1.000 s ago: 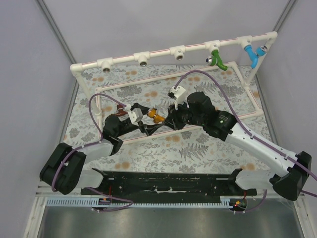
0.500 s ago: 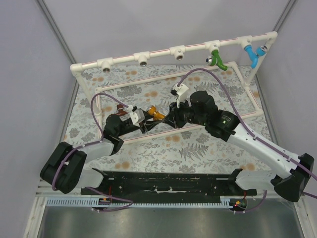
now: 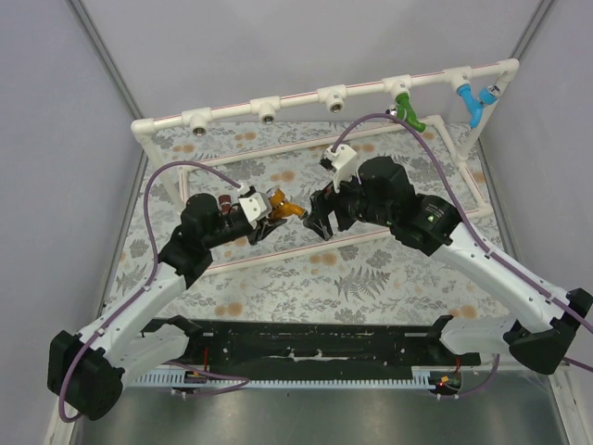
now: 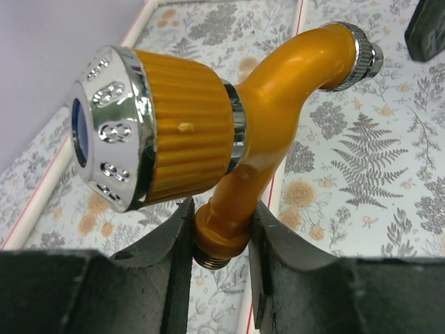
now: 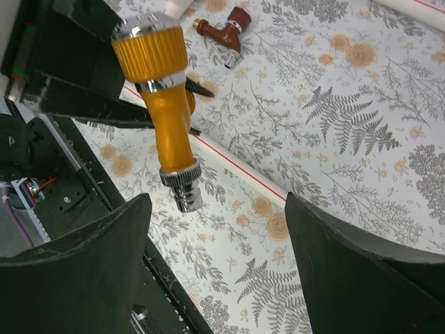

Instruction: Install the water faucets

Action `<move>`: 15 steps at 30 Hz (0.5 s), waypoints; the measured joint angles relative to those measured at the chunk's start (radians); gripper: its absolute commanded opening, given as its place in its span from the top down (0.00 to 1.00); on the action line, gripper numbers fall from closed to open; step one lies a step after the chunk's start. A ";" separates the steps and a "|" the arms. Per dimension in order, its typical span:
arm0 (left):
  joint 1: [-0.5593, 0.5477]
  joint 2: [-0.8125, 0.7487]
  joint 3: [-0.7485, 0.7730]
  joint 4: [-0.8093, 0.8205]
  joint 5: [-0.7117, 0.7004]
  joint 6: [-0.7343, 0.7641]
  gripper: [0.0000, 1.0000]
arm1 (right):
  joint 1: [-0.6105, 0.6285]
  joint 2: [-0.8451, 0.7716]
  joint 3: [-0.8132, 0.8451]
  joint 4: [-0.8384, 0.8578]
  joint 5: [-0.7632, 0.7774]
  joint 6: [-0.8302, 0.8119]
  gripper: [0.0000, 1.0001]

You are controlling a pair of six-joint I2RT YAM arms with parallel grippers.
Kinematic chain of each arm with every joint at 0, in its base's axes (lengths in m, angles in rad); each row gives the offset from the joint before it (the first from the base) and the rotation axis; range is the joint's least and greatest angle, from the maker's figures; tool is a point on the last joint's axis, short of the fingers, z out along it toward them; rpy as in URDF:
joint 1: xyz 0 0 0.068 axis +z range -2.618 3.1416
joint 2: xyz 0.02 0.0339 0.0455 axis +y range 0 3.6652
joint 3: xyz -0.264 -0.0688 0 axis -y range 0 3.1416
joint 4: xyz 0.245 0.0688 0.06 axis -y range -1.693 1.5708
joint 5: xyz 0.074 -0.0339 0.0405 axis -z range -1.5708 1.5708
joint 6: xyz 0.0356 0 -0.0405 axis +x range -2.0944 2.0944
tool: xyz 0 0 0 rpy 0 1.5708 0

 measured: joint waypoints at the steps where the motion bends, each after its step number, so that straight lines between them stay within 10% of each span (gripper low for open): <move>1: -0.001 -0.008 0.011 -0.045 -0.015 0.003 0.98 | 0.000 0.009 0.017 -0.005 -0.003 -0.002 0.15; 15: -0.005 -0.058 0.045 -0.303 -0.067 0.015 0.98 | 0.056 0.240 0.140 0.006 -0.069 0.005 0.23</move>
